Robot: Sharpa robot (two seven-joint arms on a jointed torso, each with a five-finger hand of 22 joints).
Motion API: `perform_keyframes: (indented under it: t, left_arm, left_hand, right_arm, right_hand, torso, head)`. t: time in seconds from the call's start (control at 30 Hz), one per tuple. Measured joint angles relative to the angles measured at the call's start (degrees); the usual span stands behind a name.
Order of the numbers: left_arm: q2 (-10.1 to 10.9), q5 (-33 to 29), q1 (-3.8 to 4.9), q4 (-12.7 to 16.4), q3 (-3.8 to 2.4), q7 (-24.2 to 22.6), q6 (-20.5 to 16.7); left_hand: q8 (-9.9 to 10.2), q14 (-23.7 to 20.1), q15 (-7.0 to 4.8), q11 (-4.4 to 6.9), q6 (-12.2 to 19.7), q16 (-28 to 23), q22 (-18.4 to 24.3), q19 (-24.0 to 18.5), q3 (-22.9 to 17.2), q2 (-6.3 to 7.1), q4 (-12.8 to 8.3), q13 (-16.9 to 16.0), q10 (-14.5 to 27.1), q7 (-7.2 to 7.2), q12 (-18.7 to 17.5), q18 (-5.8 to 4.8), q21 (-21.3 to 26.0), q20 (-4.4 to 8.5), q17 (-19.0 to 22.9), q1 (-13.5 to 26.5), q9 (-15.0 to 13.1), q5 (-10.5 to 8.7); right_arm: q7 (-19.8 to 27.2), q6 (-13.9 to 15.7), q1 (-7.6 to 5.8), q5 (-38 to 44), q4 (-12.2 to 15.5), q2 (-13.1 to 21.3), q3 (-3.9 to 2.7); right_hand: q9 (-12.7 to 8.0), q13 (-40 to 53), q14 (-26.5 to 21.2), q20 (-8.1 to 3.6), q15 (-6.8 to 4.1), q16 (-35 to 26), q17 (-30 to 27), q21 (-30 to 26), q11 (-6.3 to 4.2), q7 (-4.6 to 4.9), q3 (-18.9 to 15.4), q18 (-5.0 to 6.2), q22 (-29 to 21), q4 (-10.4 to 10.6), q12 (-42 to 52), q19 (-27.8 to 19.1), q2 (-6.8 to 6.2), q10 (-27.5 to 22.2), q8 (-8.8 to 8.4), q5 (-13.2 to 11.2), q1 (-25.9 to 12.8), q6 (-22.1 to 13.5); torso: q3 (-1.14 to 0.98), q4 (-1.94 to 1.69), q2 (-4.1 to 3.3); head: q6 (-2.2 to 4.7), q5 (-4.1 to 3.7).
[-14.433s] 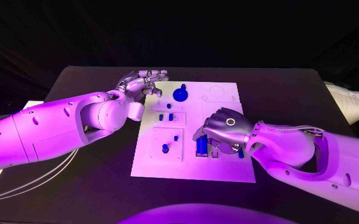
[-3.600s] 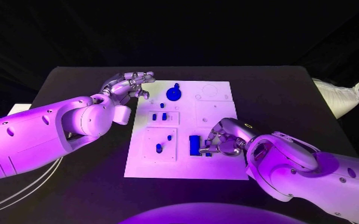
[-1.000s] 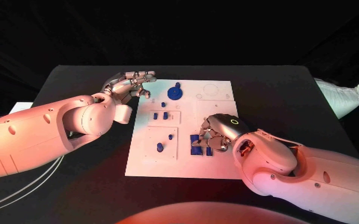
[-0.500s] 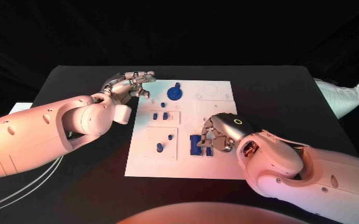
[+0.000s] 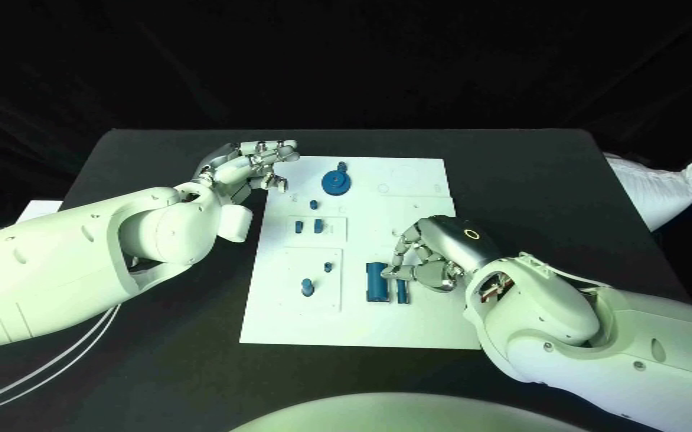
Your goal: Assemble the parts on the task board
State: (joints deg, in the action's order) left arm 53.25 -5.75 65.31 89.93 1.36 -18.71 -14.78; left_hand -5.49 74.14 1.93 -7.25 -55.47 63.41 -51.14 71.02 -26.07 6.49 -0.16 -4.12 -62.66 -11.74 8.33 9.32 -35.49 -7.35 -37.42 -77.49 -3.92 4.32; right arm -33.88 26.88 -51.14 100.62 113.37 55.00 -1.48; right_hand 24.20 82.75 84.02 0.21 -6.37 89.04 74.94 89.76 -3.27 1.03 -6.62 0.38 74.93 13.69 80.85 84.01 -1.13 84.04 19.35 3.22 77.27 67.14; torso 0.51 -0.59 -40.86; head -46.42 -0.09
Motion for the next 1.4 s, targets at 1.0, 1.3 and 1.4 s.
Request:
perform_keyframes:
  t: [1.0, 1.3, 1.4]
  left_arm:
    - [-6.9, -2.7, -1.62, -10.5, 0.03, -3.4, 0.1]
    - [-8.4, -2.2, -1.59, -13.1, 0.00, -5.2, -1.2]
    - [-8.3, -2.2, -1.62, -12.9, 0.00, -5.1, -1.3]
  left_hand:
    - [0.1, -19.6, 5.75, -1.70, -1.6, -46.5, 18.1, -28.8, 1.6, -1.06, 0.4, 0.5, 1.0, 0.46, -2.1, 0.00, 26.7, -6.39, 28.5, 1.1, 0.1, 0.00]
    - [1.6, -20.2, 6.51, -2.11, -0.6, -52.6, 23.3, -30.7, 3.0, -2.01, 0.0, 0.8, 2.6, 0.44, -4.2, 0.99, 30.0, -7.86, 31.5, 1.9, 0.3, -0.08]
    - [3.1, -26.6, 5.54, -0.96, 6.1, -53.9, 26.7, -35.5, 5.8, -3.83, 0.1, 2.1, 9.9, 1.68, -5.9, 0.45, 32.0, -6.13, 32.9, 11.0, 1.7, -1.68]
  right_arm:
    - [51.0, -1.2, -9.82, -82.2, -33.9, -9.1, -0.89]
    - [54.3, -3.2, -9.86, -85.5, -38.8, -11.8, -1.11]
    - [54.2, -2.9, -9.86, -85.6, -38.4, -11.6, -1.03]
  right_hand:
    - [-14.4, -73.9, -19.6, 11.58, 12.09, -85.1, -61.9, -82.9, 11.25, 9.52, 6.4, 9.37, -52.2, -4.2, -77.1, -24.1, 2.61, -20.7, -15.62, 3.7, 13.5, -11.0]
    - [-16.7, -78.9, -16.3, 10.14, 10.76, -85.5, -66.0, -85.0, 10.66, 9.24, 7.7, 9.36, -56.3, -5.5, -77.3, -20.6, 2.33, -20.3, -15.91, 3.7, 10.1, -11.3]
    - [-17.6, -80.4, -24.5, 8.88, 9.12, -86.9, -67.1, -86.9, 9.79, 7.99, 7.2, 9.35, -58.6, -6.4, -78.7, -28.4, 1.87, -28.1, -17.30, 2.9, -0.6, -18.0]
  torso:
    - [0.66, 1.53, 5.14]
    - [0.35, 1.63, 6.47]
    - [0.35, 1.61, 6.49]
  head:
    - [8.69, -0.20]
    - [9.88, 0.21]
    - [9.87, 0.22]
